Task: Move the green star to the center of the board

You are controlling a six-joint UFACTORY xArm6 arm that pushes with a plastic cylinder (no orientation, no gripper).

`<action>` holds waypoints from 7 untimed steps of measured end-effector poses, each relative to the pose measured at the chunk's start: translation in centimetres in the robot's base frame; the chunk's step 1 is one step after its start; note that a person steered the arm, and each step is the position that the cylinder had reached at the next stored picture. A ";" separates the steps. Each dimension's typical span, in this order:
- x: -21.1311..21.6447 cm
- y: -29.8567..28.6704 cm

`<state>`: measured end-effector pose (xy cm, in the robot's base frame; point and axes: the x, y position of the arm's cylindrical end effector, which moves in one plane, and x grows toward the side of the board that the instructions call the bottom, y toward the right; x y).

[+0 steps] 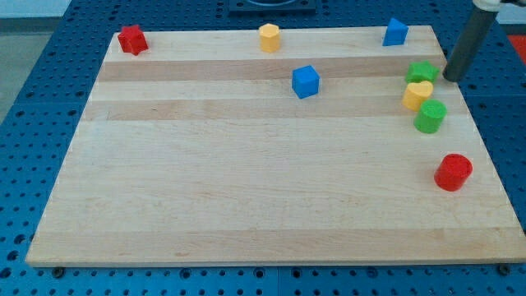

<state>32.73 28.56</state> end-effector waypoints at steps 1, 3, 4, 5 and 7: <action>0.0 -3.2; -0.2 -8.8; 2.0 -12.2; 4.0 -14.7; 9.0 -14.7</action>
<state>41.77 13.82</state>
